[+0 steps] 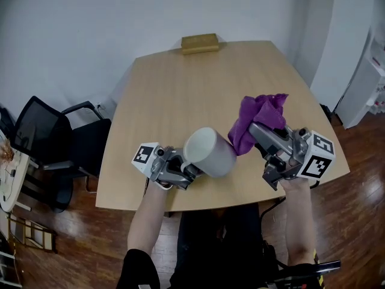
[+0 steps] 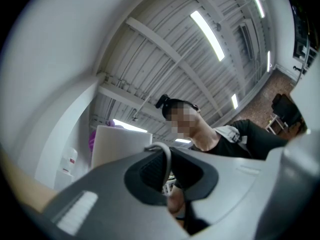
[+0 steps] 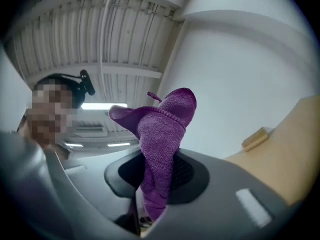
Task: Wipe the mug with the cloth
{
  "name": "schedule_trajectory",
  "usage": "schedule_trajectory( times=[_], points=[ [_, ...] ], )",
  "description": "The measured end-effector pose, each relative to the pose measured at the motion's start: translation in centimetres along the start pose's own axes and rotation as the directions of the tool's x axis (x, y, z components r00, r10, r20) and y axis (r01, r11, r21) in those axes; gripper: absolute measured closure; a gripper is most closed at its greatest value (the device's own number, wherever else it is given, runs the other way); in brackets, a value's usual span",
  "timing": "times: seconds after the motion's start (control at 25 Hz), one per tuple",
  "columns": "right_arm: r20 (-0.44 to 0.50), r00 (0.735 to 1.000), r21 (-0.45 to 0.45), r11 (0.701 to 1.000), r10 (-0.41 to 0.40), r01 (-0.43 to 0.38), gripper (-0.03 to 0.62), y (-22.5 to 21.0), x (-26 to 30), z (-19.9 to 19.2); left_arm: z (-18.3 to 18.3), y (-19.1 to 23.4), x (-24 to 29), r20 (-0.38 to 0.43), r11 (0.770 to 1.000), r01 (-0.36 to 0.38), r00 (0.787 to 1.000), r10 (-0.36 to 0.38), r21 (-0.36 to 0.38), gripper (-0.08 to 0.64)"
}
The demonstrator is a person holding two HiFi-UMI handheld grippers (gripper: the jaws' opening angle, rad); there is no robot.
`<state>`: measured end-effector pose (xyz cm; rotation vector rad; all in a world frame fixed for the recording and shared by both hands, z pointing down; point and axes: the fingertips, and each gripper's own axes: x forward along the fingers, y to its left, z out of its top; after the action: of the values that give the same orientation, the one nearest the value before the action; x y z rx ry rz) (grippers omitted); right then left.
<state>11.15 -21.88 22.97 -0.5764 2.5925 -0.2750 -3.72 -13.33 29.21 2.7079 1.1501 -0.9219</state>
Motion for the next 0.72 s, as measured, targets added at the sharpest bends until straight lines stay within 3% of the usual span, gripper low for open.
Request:
schedule_trajectory(
  times=[0.12, 0.28, 0.4, 0.48, 0.6, 0.68, 0.72],
  points=[
    [-0.01, 0.984, 0.116, 0.977, 0.18, -0.177, 0.503, 2.5, 2.7, 0.2, 0.0, -0.7, -0.2, -0.024, 1.0, 0.012, 1.0, -0.012, -0.001, 0.523],
    [-0.075, 0.965, 0.244, 0.943, 0.252, -0.228, 0.503, 2.5, 3.1, -2.9, -1.4, -1.1, 0.7, -0.069, 0.999, 0.046, 0.997, -0.047, -0.013, 0.523],
    [-0.079, 0.977, 0.289, 0.942, 0.2, -0.169, 0.503, 0.4, 1.8, -4.6, -1.3, -0.8, 0.7, -0.074, 0.999, 0.034, 0.997, -0.034, -0.005, 0.523],
    [-0.141, 0.983, 0.282, 0.957, 0.114, -0.071, 0.503, -1.5, 0.9, -6.6, -0.8, -0.6, 0.4, -0.075, 1.0, 0.014, 0.997, -0.013, 0.008, 0.523],
    [-0.278, 0.959, 0.195, 0.974, -0.06, 0.118, 0.503, -4.7, -0.8, -9.7, -0.4, -0.2, 0.3, -0.082, 0.999, -0.019, 0.996, 0.023, 0.041, 0.522],
    [-0.29, 0.948, 0.164, 0.969, -0.13, 0.183, 0.503, -6.0, -2.0, -9.8, -0.7, 0.3, 0.4, -0.098, 0.997, -0.045, 0.994, 0.051, 0.062, 0.523],
    [-0.264, 0.955, 0.17, 0.969, -0.133, 0.181, 0.503, -6.0, -2.4, -9.1, -0.9, 0.5, 0.4, -0.114, 0.996, -0.055, 0.992, 0.063, 0.07, 0.523]
  ],
)
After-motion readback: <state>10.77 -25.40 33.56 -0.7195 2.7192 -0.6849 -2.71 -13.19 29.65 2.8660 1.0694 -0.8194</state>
